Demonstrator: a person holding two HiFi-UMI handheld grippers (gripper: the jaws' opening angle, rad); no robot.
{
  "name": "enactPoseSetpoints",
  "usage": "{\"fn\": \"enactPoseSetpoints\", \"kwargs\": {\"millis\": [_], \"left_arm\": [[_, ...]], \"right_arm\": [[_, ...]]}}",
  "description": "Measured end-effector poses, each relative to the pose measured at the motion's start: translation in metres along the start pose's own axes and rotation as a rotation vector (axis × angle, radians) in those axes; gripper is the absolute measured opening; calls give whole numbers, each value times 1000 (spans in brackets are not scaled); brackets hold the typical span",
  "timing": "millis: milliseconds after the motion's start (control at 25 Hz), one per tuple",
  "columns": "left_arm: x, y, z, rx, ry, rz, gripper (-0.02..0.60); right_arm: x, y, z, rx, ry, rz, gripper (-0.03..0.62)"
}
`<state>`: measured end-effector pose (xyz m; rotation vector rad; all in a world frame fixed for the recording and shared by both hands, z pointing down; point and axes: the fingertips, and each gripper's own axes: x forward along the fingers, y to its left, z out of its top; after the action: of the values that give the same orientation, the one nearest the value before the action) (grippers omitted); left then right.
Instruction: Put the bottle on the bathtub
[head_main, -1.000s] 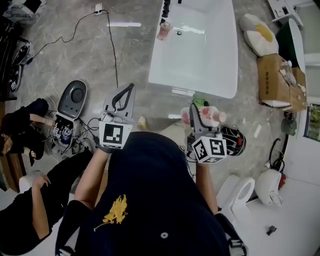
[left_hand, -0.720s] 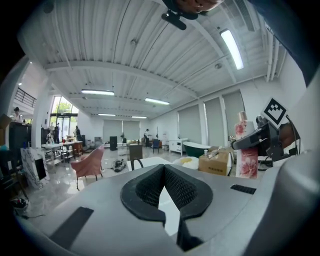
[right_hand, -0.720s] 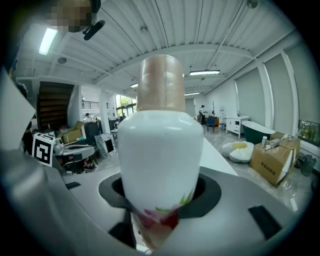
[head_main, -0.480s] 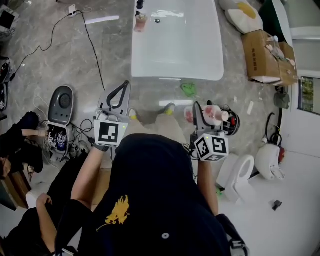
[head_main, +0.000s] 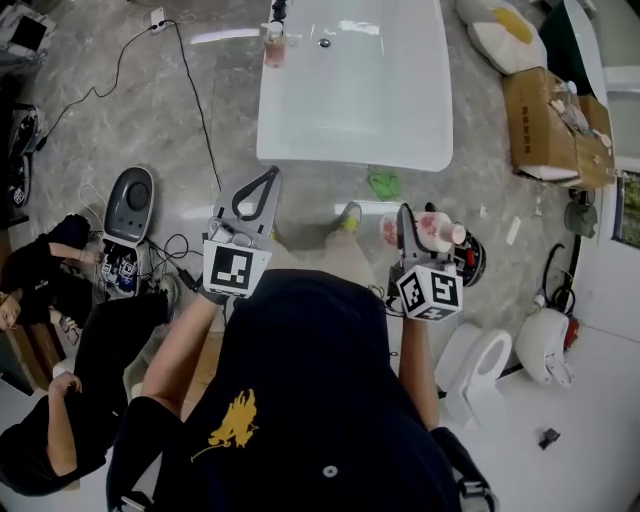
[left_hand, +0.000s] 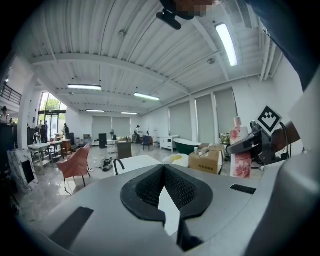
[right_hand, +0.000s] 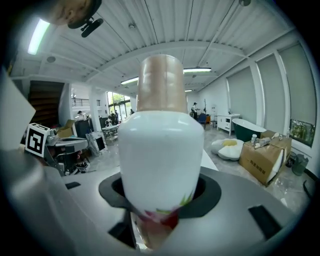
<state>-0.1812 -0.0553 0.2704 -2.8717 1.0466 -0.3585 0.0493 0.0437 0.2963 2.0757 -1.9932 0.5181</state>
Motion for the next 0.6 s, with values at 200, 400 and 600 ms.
{"fn": "enactPoseSetpoints", "kwargs": {"millis": [200,400,600], "left_arm": [[67,-57,17,-5,30,53,18],[127,-118,42,-36,66,136,18],[149,-155,50,-62,74,172,18]], "right_arm": [[23,-76,-3,-84,14,111,206],[34,-166,-7,-106,46,212,206],[41,-215,-18,-103,53,253,206]]}}
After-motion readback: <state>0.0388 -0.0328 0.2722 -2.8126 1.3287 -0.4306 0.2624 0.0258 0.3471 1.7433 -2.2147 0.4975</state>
